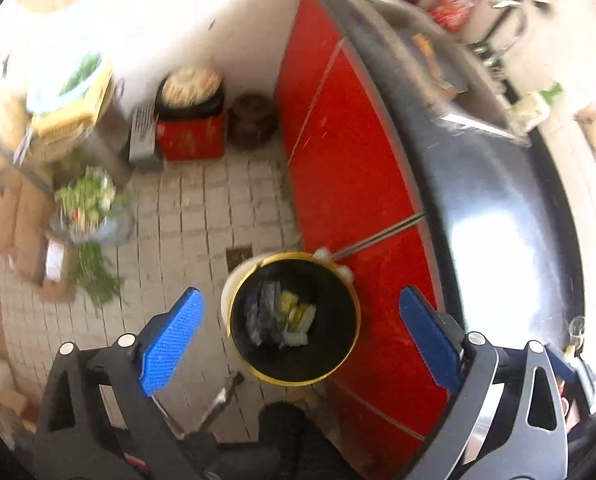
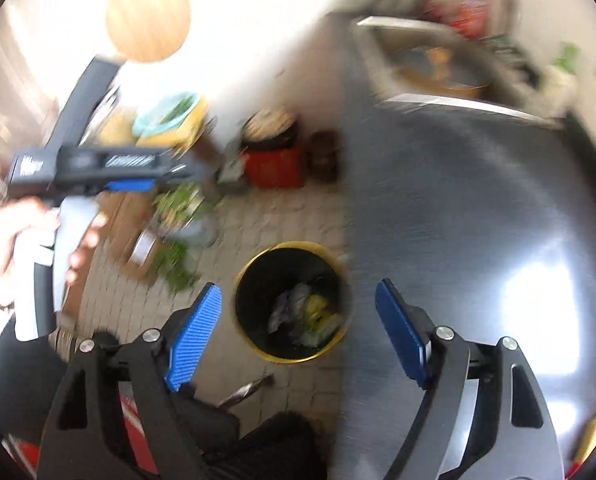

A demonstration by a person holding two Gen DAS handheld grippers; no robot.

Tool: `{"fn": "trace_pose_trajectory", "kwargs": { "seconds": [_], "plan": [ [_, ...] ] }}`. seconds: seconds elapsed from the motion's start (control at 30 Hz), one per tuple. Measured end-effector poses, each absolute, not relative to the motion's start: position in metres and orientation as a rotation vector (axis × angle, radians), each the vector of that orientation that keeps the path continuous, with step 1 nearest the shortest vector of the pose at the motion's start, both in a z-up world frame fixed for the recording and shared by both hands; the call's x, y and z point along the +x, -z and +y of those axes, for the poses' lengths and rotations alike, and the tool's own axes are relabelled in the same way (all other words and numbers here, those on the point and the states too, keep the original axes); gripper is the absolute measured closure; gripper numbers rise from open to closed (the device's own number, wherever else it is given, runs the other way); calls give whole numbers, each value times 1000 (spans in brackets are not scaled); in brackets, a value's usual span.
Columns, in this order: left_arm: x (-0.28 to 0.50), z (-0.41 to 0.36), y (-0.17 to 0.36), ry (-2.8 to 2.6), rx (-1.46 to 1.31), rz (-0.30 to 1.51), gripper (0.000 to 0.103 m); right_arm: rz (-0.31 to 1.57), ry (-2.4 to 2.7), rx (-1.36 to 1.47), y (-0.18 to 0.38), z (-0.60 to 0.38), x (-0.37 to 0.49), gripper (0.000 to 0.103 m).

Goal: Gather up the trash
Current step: 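Move both open tools back over the countertop toward the sponge and red cup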

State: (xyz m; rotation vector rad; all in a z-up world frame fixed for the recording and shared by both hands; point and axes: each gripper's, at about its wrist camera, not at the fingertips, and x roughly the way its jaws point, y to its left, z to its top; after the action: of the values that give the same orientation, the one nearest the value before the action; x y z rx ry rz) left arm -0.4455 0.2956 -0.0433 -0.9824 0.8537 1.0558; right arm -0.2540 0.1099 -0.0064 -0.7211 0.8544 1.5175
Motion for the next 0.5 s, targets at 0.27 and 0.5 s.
{"fn": "trace_pose_trajectory", "kwargs": {
  "seconds": [0.27,0.5],
  "plan": [
    [-292,250,-7,-768,-780,885,7,853,-1157,-493,-33,-40,-97,8],
    [-153,172,-16,-460,-569,1014,7,997,-838,-473,8,-222,-16,7]
  ]
}}
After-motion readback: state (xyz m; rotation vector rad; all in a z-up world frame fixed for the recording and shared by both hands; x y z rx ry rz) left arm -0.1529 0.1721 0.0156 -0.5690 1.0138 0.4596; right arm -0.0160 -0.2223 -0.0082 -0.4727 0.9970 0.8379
